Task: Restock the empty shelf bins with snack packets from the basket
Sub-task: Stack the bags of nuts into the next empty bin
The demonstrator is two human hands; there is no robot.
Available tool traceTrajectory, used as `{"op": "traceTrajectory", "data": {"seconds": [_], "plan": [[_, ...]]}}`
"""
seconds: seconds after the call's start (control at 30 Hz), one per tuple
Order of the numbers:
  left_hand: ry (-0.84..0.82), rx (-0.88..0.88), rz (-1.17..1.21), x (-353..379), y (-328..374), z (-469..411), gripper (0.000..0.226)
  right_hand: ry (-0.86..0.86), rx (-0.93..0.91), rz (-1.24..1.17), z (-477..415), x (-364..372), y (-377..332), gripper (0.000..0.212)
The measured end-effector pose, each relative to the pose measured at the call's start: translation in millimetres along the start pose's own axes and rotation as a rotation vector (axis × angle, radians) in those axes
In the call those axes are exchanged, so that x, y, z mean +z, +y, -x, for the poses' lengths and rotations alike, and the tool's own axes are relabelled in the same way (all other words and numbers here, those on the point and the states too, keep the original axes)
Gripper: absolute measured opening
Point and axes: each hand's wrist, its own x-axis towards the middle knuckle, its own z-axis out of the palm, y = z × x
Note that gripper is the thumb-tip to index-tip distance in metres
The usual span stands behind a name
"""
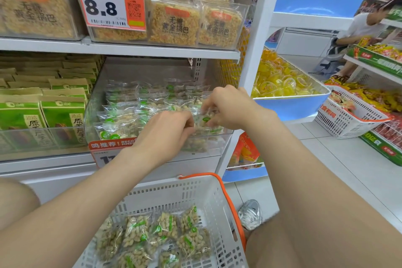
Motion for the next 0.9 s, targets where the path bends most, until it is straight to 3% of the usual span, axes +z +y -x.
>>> {"op": "traceTrajectory", "data": {"seconds": [0.6,0.83,0.9], "plan": [[0.12,0.01,0.09,17,2,-3,0.009,-0.105,-0.189,0.185,-7,23,1,0.031],[0.185,0.007,0.122,20,-8,-3,0.005,-0.058,-0.076,-0.012,-8,8,6,0.039],[0.192,0.019,0.077,20,-7,-3,0.008,-0.049,-0.063,-0.052,-3,5,8,0.03]]}}
